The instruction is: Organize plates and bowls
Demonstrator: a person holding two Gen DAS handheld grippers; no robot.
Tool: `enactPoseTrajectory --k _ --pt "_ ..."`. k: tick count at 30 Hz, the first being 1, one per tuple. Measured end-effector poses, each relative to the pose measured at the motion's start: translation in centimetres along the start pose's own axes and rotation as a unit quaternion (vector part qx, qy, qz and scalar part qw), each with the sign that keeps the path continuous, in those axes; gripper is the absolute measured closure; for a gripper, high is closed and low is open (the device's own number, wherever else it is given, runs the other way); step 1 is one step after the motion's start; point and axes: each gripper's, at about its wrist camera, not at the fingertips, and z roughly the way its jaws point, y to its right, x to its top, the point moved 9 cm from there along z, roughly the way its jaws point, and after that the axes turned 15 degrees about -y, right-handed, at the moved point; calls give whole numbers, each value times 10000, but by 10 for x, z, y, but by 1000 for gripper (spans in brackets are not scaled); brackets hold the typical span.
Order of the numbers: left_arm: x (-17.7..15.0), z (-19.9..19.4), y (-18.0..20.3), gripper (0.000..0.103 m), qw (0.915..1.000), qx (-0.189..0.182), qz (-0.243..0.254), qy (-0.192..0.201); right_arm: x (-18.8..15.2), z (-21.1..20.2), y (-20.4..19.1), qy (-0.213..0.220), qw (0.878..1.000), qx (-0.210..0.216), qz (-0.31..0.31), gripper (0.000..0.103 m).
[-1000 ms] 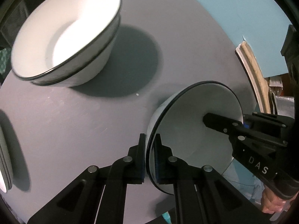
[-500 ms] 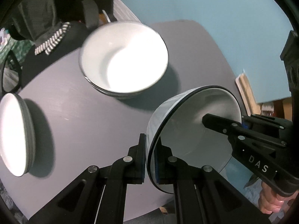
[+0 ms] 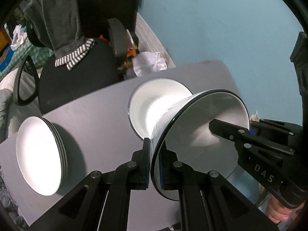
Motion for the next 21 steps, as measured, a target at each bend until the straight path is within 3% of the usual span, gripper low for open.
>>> enactPoseTrajectory --k 10,21 --pt "37 9 -22 96 9994 159 -289 -53 40 13 -5 -234 9997 35 -101 96" --pt "42 26 -23 95 9985 298 -373 -269 43 33 4 -617 9980 137 -15 96"
